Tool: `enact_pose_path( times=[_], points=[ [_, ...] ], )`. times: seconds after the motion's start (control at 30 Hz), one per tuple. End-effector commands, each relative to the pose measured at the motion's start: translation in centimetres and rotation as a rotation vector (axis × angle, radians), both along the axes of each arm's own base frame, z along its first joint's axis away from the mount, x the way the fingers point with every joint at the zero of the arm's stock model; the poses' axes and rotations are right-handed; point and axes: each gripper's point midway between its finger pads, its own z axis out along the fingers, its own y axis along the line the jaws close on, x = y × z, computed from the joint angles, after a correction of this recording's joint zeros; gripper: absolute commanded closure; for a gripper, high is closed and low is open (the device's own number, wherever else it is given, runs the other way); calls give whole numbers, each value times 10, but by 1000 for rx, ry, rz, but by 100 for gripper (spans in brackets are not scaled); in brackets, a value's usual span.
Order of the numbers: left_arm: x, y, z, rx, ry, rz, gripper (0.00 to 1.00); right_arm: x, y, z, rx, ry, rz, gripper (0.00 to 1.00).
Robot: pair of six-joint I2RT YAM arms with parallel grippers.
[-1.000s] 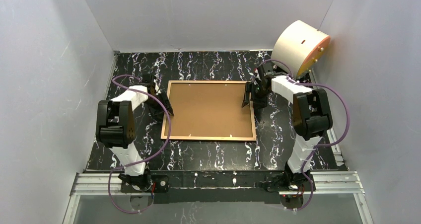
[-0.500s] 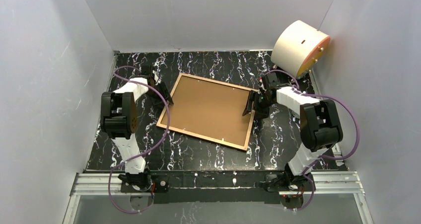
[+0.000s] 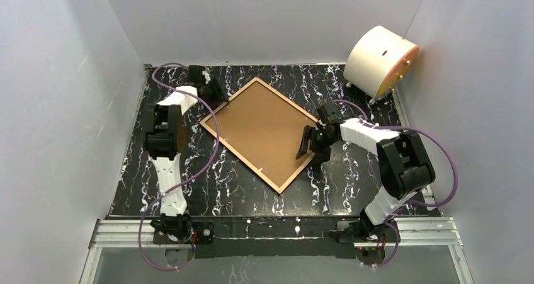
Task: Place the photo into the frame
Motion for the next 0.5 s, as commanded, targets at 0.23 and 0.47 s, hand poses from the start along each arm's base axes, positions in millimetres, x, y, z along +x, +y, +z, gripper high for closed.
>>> enact_pose_path(
  times=[0.23,0.47],
  points=[
    [-36,11,67,24,106,-82,27,44,6,80,-24,-337,12,21],
    [-78,43,79,153,142,-8,15,109,-15,99,-139,-486,0,16]
  ],
)
